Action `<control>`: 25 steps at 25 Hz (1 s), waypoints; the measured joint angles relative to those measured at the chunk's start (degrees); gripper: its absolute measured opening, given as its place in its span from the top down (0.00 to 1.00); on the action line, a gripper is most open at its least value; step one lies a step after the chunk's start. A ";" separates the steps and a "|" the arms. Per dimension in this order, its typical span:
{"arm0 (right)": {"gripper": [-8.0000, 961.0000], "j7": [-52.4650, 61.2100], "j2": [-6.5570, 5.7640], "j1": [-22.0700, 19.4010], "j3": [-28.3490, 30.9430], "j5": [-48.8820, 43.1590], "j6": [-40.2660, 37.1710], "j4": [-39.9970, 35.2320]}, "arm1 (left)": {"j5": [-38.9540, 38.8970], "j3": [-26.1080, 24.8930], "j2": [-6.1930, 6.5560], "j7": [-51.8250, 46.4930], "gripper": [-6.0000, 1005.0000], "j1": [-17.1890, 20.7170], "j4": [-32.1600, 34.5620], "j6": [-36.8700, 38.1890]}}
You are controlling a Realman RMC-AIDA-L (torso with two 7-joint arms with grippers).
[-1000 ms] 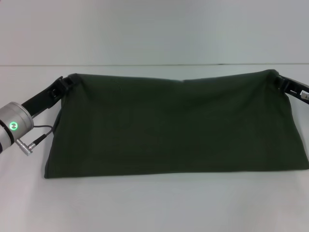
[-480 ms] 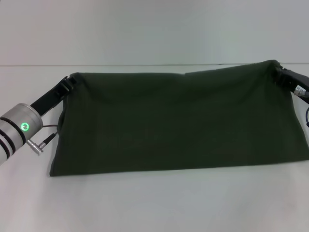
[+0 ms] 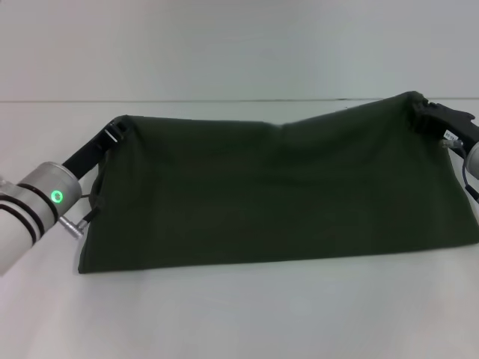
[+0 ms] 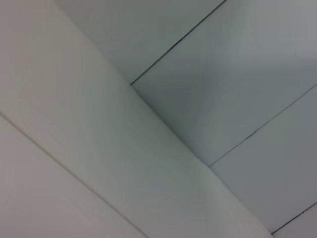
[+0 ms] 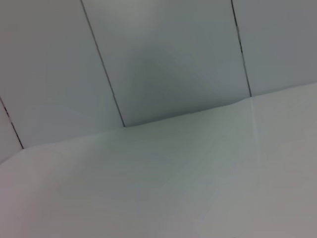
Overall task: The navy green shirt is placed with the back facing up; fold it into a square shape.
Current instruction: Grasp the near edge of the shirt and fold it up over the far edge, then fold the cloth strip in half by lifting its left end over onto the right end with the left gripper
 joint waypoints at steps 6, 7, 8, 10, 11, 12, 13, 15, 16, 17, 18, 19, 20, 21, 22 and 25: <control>0.85 -2.90 0.09 0.56 -0.29 3.04 1.86 1.05 | -4.80 0.01 -0.11 6.95 0.81 -0.16 -2.44 0.23; 0.85 -3.07 0.09 0.65 -0.33 3.13 2.17 1.05 | -4.86 0.00 -0.11 7.02 0.77 -0.17 -2.45 0.22; 0.81 -3.21 0.09 0.72 -0.33 3.14 2.37 1.05 | -4.94 0.00 -0.11 7.06 0.74 -0.17 -2.45 0.18; 0.73 -3.34 0.08 0.72 -0.28 3.15 2.47 1.07 | -5.28 -0.02 -0.11 7.16 0.68 -0.16 -2.46 0.09; 0.69 -3.30 0.06 0.51 -0.15 3.21 2.25 1.05 | -5.38 -0.02 -0.11 7.16 0.65 -0.08 -2.47 0.02; 0.66 -3.15 0.04 0.22 0.01 3.33 2.02 1.02 | -5.45 -0.04 -0.11 7.16 0.63 0.00 -2.48 -0.17; 0.62 -2.88 -0.03 -0.14 0.16 3.69 1.64 1.00 | -5.45 0.01 -0.11 7.16 0.61 0.07 -2.45 -0.55; 0.45 -2.53 -0.13 -1.06 0.18 4.73 0.41 1.02 | -5.45 0.14 -0.05 7.11 0.56 0.08 -2.27 -2.37; 0.37 -2.50 -0.17 -1.72 0.06 5.13 -0.78 1.10 | -5.45 0.17 -0.03 7.09 0.54 0.08 -2.20 -3.05; 0.32 -2.49 -0.19 -2.41 -0.12 5.31 -2.45 1.14 | -5.45 0.17 -0.03 7.09 0.51 0.15 -2.16 -3.65; 0.27 -2.49 -0.19 -3.17 -0.35 5.29 -4.23 1.15 | -5.47 0.13 -0.03 7.10 0.49 0.35 -2.01 -3.98; 0.22 -2.50 -0.19 -4.10 -0.68 5.20 -6.71 1.15 | -5.56 0.02 -0.04 7.10 0.47 0.74 -1.63 -4.10; 0.17 -2.51 -0.19 -5.09 -1.05 5.09 -9.24 1.16 | -5.77 -0.12 -0.03 7.09 0.44 1.17 -1.13 -4.10; 0.12 -2.53 -0.21 -6.15 -1.51 5.02 -12.04 1.17 | -5.97 -0.14 -0.03 7.06 0.40 1.62 -0.52 -4.05; 0.12 -2.53 -0.28 -7.55 -2.47 5.00 -15.17 1.11 | -6.23 -0.19 -0.01 6.99 0.36 2.22 0.48 -3.90; 0.12 -2.64 -0.54 -10.72 -7.19 4.89 -22.78 0.31 | -5.97 0.40 0.40 4.34 0.25 4.56 3.57 -1.23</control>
